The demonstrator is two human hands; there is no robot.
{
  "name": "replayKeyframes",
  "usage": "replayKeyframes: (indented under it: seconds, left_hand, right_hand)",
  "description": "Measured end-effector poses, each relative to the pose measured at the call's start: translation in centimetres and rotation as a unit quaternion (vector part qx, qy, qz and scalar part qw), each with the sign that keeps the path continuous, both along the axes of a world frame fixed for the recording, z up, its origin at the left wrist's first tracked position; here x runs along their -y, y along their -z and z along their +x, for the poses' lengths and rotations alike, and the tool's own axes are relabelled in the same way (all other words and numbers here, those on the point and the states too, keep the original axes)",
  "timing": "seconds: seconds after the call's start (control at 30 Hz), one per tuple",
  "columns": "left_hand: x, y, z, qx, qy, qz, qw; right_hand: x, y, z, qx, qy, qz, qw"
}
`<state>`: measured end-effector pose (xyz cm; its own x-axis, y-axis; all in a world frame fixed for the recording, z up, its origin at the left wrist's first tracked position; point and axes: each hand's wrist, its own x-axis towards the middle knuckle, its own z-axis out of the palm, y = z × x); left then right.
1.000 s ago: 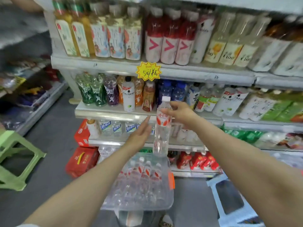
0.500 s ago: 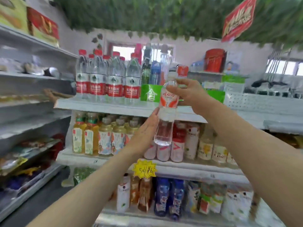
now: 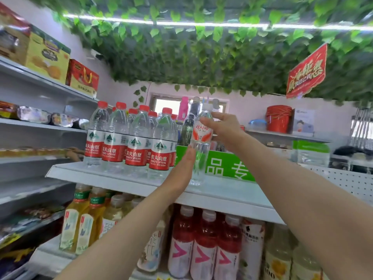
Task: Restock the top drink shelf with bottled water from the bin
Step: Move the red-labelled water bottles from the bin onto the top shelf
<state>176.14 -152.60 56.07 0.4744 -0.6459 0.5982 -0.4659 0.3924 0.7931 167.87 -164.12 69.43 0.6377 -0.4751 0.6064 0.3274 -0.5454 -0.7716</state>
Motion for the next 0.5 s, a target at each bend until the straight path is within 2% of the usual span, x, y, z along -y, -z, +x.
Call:
replayKeyframes:
  seconds: [0.1, 0.23, 0.5]
  left_hand:
    - [0.8, -0.8, -0.6, 0.009, -0.084, 0.061, 0.995]
    - [3.2, -0.7, 1.9, -0.011, -0.088, 0.072, 0.993]
    - [5.7, -0.7, 4.5, 0.018, -0.162, 0.103, 0.981]
  right_hand:
    - [1.4, 0.4, 2.2, -0.002, 0.0, 0.018, 1.0]
    - [3.2, 0.7, 5.0, -0.003, -0.004, 0.03, 1.0]
    - [5.3, 0.6, 8.8, -0.02, -0.011, 0.027, 0.999]
